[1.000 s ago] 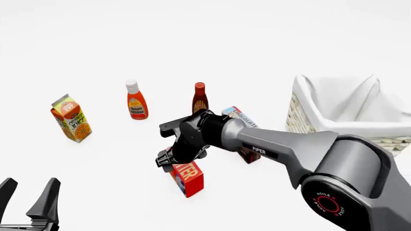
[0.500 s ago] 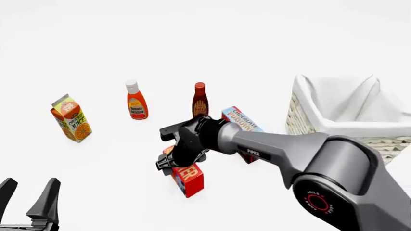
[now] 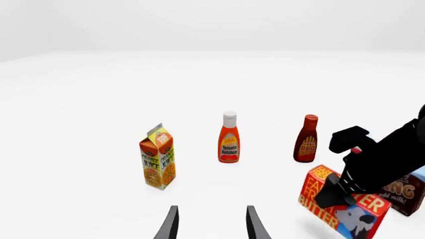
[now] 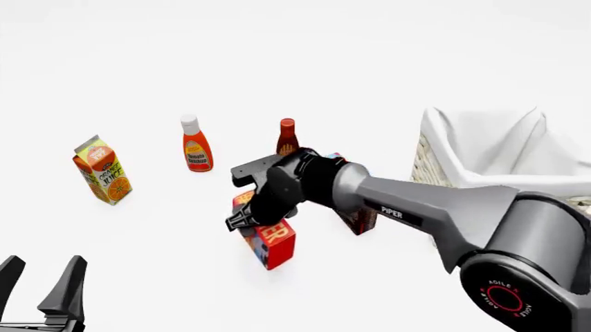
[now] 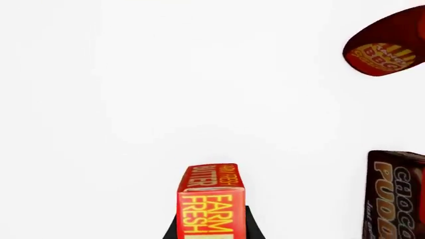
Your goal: Pick the butter and place it in the basket.
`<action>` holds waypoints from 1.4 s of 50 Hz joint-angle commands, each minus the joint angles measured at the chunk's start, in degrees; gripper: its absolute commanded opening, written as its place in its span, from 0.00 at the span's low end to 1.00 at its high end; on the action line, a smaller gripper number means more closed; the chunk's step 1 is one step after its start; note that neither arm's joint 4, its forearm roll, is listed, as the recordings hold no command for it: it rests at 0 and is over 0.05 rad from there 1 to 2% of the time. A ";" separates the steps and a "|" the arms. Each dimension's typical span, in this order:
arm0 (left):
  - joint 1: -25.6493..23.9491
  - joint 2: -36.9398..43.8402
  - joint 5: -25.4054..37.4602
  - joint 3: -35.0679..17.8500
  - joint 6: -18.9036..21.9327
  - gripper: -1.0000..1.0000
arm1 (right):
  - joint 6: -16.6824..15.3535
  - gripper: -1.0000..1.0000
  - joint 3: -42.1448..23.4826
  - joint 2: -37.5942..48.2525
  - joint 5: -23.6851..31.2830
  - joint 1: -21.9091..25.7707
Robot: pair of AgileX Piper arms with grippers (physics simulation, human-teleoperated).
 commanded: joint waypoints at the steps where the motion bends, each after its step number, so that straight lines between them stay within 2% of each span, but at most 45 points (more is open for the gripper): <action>1: 0.00 0.00 0.00 0.00 0.00 1.00 | -0.96 0.00 1.72 -6.25 -0.09 -0.57; 8: 0.00 0.00 0.00 0.00 0.00 1.00 | -2.31 0.00 3.28 -9.63 -0.50 -1.10; 23: 0.00 0.00 0.00 0.00 0.00 1.00 | -4.31 0.00 10.40 -21.60 -6.31 -2.64; 25: 0.00 0.00 0.00 0.00 0.00 1.00 | -5.42 0.00 11.48 -23.20 -7.73 -3.14; 34: 0.00 0.00 0.00 0.00 0.00 1.00 | -5.98 0.00 15.02 -28.40 -11.95 -5.28; 44: 0.00 0.00 0.00 0.00 0.00 1.00 | -9.15 0.00 18.06 -33.58 -17.02 -7.33; 48: 0.00 0.00 0.00 0.00 0.00 1.00 | -10.53 0.00 19.86 -35.98 -21.06 -8.75; 53: 0.00 0.00 0.00 0.00 0.00 1.00 | -10.36 0.00 20.76 -37.16 -23.66 -10.64; 54: 0.00 0.00 0.00 0.00 0.00 1.00 | -11.78 0.00 21.32 -38.33 -25.21 -10.81; 62: 0.00 0.00 0.00 0.00 0.00 1.00 | -12.19 0.00 21.98 -39.60 -26.57 -11.89; 63: 0.00 0.00 0.00 0.00 0.00 1.00 | -13.97 0.00 24.27 -42.39 -30.11 -13.69; 70: 0.00 0.00 0.00 0.00 0.00 1.00 | -13.85 0.00 28.07 -45.84 -33.57 -16.92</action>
